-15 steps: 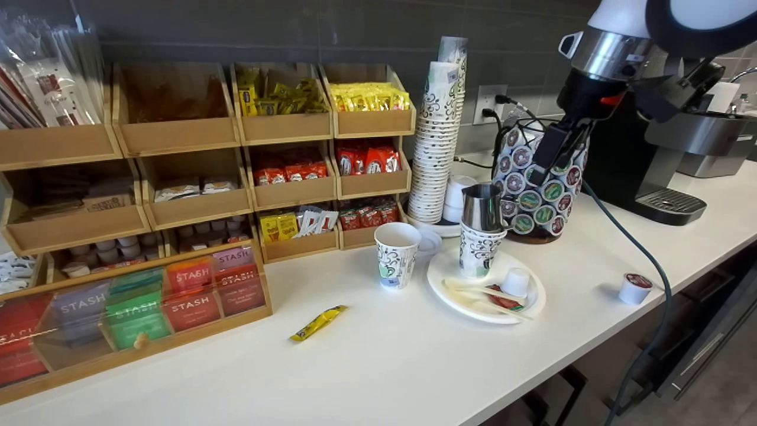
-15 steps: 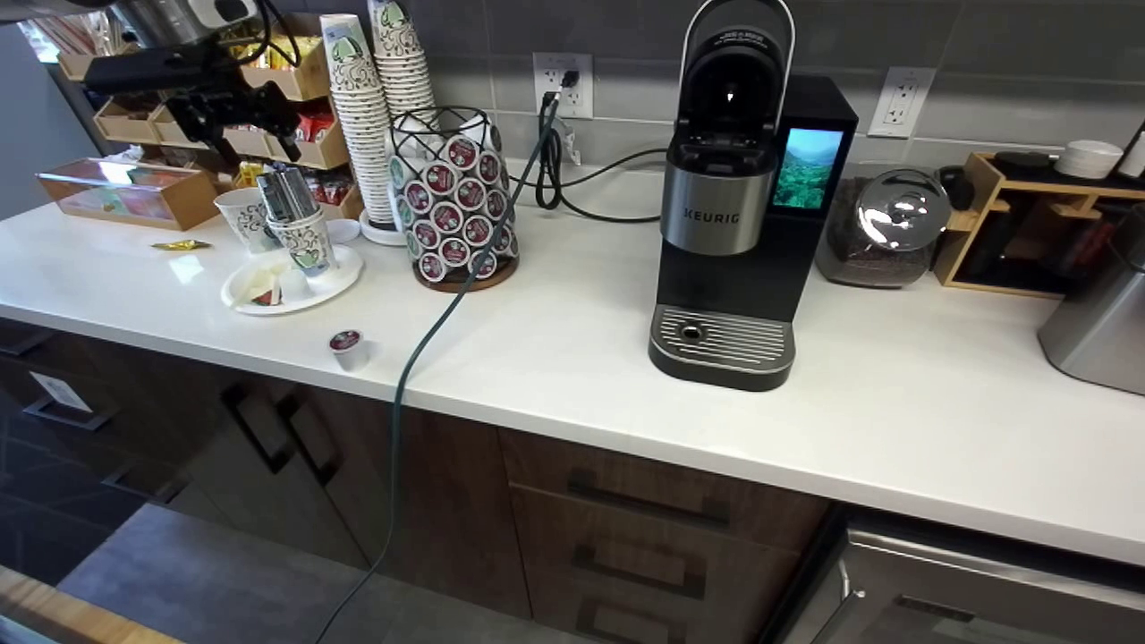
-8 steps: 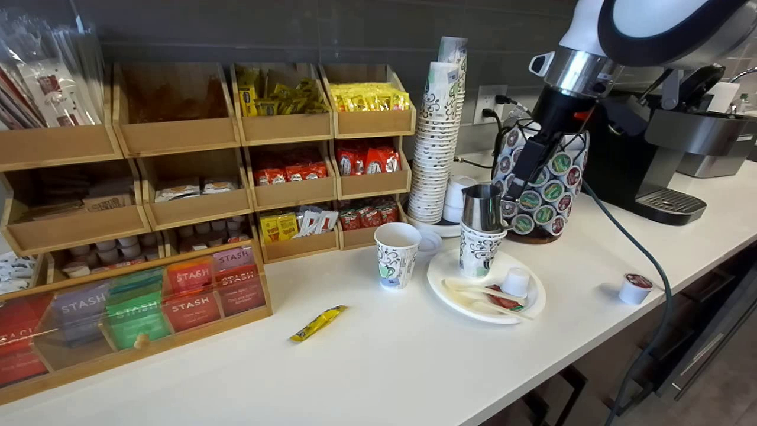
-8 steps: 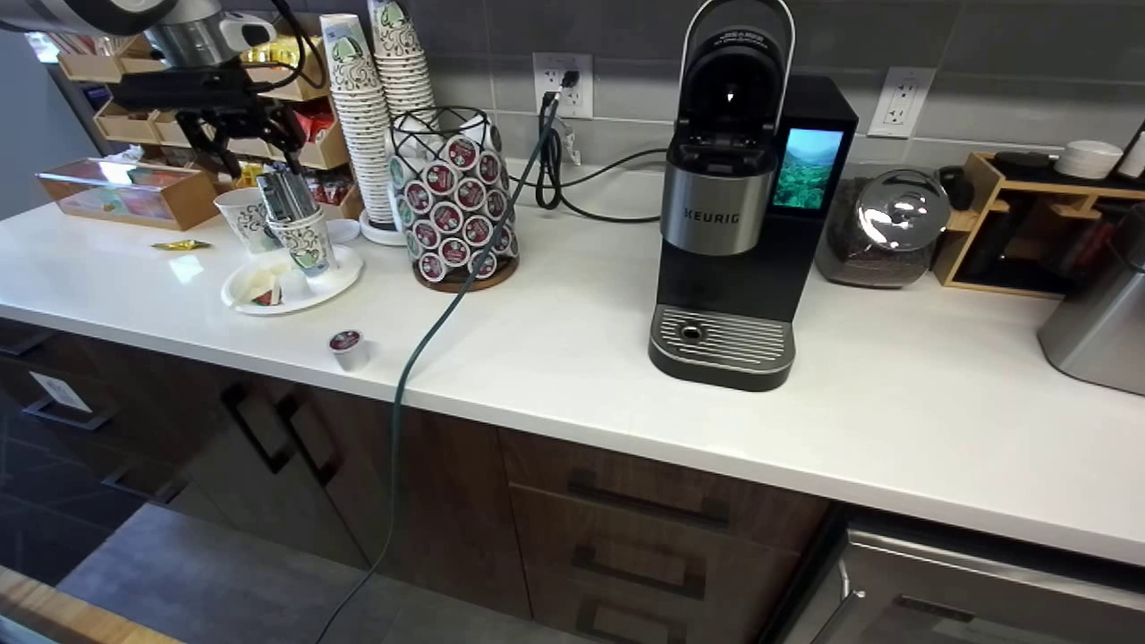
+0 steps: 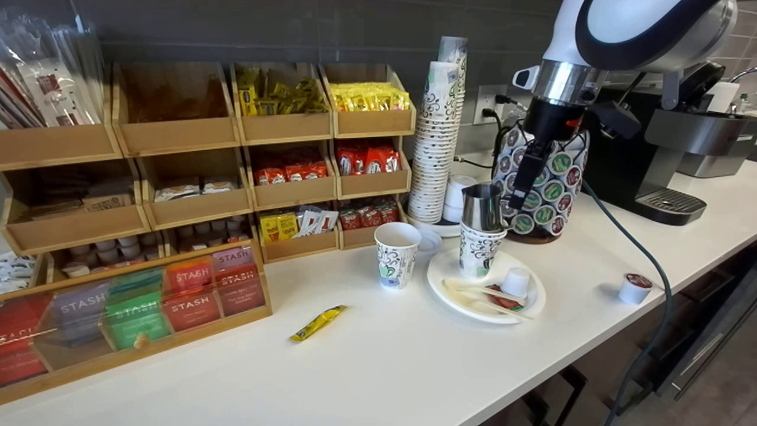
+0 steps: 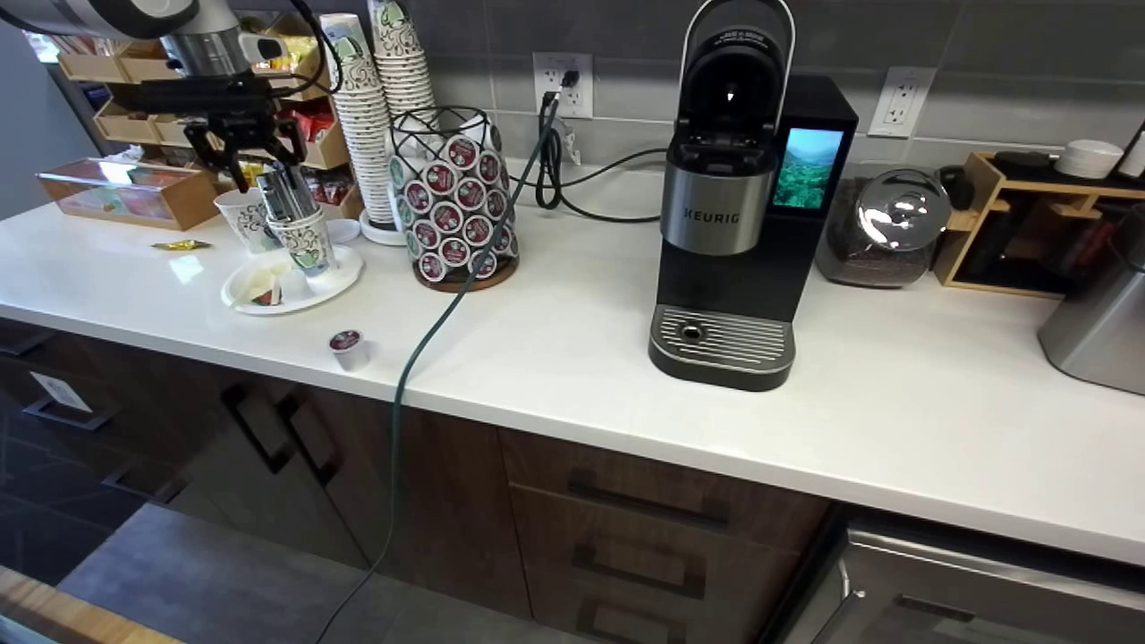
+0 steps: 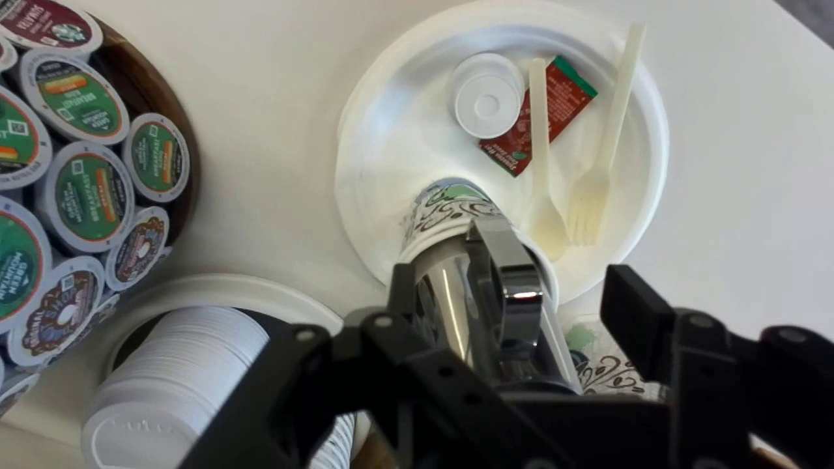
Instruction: Pick up the silver milk jug and put it on the table
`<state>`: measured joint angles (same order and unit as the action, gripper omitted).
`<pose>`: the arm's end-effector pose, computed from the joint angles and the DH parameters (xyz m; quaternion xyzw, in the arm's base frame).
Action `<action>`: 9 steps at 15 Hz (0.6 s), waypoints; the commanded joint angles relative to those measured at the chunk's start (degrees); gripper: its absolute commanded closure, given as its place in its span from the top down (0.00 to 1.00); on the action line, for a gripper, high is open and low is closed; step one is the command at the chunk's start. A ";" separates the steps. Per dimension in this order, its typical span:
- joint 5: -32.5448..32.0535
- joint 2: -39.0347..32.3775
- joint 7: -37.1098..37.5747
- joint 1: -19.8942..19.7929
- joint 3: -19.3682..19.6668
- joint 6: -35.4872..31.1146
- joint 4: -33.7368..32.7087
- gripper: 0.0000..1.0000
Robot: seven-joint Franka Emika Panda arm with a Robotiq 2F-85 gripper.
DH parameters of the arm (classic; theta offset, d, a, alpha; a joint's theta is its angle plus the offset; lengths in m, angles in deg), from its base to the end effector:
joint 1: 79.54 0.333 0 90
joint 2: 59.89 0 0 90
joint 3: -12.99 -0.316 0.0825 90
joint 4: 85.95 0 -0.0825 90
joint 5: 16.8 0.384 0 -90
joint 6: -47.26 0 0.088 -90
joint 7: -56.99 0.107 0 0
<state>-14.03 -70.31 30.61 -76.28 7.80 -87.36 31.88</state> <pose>0.5839 0.0861 0.3598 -0.9573 -0.2823 -0.0592 0.0172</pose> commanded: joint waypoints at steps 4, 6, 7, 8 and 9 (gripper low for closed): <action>-0.69 -3.00 -1.04 -0.41 -1.04 2.00 -3.84 0.59; -1.28 -3.64 -0.70 -0.36 -1.01 2.01 -4.59 0.52; -1.50 -3.87 -0.53 -0.34 -1.00 2.00 -4.84 0.48; -1.59 -4.07 -0.48 -0.35 -1.00 2.01 -5.10 0.41; -1.64 -4.25 -0.45 -0.37 -1.02 2.06 -5.40 0.33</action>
<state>-14.54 -73.15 29.98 -76.26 7.25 -87.29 28.56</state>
